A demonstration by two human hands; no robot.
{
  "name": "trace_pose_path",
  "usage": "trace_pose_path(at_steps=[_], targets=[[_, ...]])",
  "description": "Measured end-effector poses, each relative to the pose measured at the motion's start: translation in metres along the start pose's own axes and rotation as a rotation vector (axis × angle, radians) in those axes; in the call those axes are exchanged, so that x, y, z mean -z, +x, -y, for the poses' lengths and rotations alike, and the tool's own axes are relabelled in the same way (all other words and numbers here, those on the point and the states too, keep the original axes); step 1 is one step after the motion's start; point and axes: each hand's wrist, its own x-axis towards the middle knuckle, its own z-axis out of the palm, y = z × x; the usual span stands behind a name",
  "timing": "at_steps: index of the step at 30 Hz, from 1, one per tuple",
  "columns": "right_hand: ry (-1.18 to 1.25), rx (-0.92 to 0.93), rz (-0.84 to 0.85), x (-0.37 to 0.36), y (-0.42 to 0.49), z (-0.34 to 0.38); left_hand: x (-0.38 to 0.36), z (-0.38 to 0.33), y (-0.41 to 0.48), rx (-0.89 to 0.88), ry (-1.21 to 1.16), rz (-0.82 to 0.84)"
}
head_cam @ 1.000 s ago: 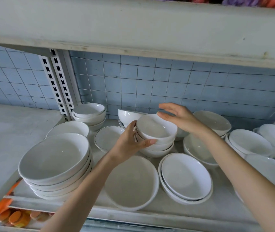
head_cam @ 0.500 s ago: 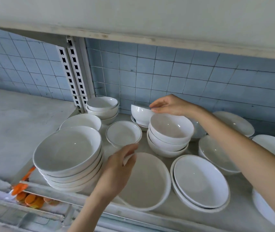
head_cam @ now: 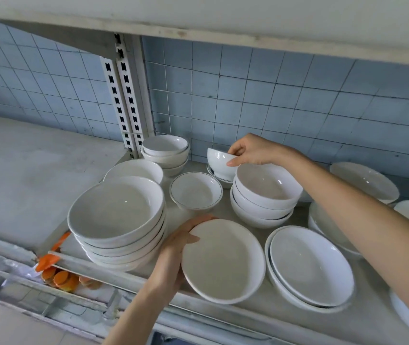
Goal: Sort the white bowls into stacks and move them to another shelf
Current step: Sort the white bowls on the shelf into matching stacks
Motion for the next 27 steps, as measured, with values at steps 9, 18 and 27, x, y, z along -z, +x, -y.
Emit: trace_pose_path(at_steps=[9, 18, 27], targets=[[-0.153, 0.062, -0.110, 0.000, 0.001, -0.002, -0.001, -0.001, 0.005, 0.042, 0.002, -0.006], [-0.188, 0.052, -0.225, 0.003, -0.001, -0.011, 0.002, -0.003, 0.005, 0.109, -0.011, 0.053], [-0.068, 0.170, -0.356, 0.013, -0.021, 0.003, 0.000, -0.005, 0.001, 0.093, -0.015, 0.067]])
